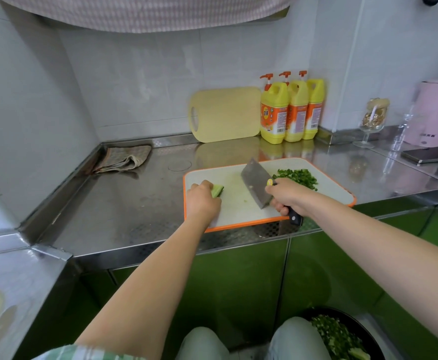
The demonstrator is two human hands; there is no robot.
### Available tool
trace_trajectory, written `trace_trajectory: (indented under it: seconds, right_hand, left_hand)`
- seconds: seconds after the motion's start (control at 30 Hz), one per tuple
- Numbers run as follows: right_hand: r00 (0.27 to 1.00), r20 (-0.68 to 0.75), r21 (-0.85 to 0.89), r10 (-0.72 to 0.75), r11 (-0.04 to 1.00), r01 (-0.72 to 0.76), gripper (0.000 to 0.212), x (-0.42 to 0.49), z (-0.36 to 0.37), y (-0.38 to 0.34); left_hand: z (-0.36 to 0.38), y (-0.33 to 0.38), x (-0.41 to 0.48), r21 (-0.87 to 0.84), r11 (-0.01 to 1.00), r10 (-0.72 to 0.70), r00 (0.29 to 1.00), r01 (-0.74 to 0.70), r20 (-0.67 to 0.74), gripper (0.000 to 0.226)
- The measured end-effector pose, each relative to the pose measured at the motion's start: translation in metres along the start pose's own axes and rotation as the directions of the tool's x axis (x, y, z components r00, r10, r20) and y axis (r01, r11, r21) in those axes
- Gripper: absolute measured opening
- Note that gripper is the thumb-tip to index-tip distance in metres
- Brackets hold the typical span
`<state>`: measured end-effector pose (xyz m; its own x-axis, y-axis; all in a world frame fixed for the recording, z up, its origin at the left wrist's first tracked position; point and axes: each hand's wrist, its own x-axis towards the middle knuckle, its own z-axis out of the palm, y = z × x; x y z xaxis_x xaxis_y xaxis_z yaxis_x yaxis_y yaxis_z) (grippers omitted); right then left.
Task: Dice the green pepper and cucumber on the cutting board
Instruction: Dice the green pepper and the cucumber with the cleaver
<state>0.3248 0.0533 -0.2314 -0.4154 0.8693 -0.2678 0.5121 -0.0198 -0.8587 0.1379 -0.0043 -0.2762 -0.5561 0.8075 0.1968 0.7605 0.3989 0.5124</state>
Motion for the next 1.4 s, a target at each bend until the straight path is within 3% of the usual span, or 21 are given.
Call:
trace_trajectory:
  seconds: [0.07,0.23,0.4,0.53,0.63,0.77,1.0,1.13,1.27,1.4]
  right_hand:
    - [1.0,-0.02,0.018,-0.011,1.0,0.011,0.031,0.001,-0.004,0.001]
    - [0.993,0.088,-0.033,-0.075,0.996,0.078,0.019,-0.012,0.012,-0.004]
    - [0.999,-0.041,-0.028,-0.012,1.0,0.011,0.021,0.0,0.0,-0.003]
    - [0.995,0.085,0.007,-0.053,0.999,0.053,0.01,-0.007,0.003,-0.008]
    - [0.993,0.121,-0.042,-0.007,0.999,0.013,0.016,-0.01,0.007,-0.008]
    - [0.998,-0.013,-0.036,0.06,0.998,-0.06,0.033,0.002,-0.009,-0.005]
    - [0.995,0.1,-0.023,0.001,1.0,0.001,0.028,-0.003,0.005,-0.008]
    - [0.999,-0.009,-0.011,0.05,0.999,-0.05,0.031,0.008,-0.003,-0.006]
    - [0.999,0.031,0.058,-0.026,0.998,0.025,0.032,0.002,-0.006,-0.006]
    - [0.996,0.036,0.095,-0.078,0.993,0.074,0.035,-0.006,0.0,-0.007]
  left_hand:
    - [0.0,0.001,-0.001,-0.001,1.0,0.005,1.0,-0.005,0.003,0.045]
    - [0.0,0.0,0.0,-0.002,1.0,0.001,1.0,-0.001,0.004,0.045]
    - [0.0,0.003,-0.003,-0.004,1.0,0.023,1.0,-0.023,0.006,0.046]
    - [-0.001,0.002,-0.003,-0.009,1.0,0.023,1.0,-0.023,0.009,0.045]
    - [0.0,0.003,-0.003,-0.027,0.999,0.027,1.0,-0.027,0.01,0.045]
    - [0.0,0.005,-0.005,-0.041,0.999,0.031,0.999,-0.031,0.011,0.046]
    - [-0.001,0.007,-0.005,-0.072,0.997,0.045,0.998,-0.042,0.036,0.048]
    - [-0.002,0.005,-0.007,-0.079,0.995,0.055,0.998,-0.052,0.032,0.049]
    - [-0.002,0.002,-0.004,-0.068,0.996,0.055,0.998,-0.054,0.022,0.047]
    - [-0.006,0.008,-0.007,0.051,0.991,0.128,0.991,-0.127,-0.027,0.046]
